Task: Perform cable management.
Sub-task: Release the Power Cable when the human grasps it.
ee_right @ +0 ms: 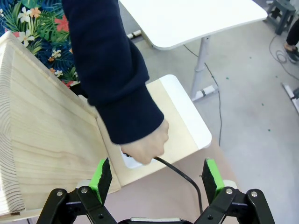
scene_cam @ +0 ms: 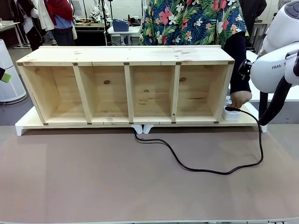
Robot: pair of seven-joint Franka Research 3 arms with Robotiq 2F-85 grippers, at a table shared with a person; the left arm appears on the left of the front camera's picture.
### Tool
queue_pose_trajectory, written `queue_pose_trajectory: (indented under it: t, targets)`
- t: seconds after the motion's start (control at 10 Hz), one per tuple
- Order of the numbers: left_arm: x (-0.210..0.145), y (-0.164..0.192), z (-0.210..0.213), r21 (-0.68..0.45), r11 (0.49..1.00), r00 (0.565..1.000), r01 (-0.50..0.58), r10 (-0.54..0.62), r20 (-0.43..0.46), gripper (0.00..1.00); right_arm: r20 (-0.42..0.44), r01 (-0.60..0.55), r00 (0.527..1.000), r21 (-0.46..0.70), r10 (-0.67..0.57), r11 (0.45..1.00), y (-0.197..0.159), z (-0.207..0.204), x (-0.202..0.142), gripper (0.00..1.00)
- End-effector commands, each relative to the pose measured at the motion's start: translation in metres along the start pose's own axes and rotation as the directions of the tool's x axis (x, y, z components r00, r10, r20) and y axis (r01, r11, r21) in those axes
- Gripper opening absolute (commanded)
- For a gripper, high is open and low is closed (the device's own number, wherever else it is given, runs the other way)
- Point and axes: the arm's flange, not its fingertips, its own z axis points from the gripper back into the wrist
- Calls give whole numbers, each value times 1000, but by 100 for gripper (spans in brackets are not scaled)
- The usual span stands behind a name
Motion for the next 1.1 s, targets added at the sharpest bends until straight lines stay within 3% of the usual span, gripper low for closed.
queue_pose_trajectory:
  t: [0.0, 1.0]
  targets:
    - [2, 0, -1, 12, 1000, 1000, 1, -1, 7, 100, -1, 2, 1000, 0, -2, 1000, 0, 0, 0, 100]
    - [2, 0, -1, 12, 1000, 1000, 1, -1, 7, 100, -1, 2, 1000, 0, -2, 1000, 0, 0, 0, 100]
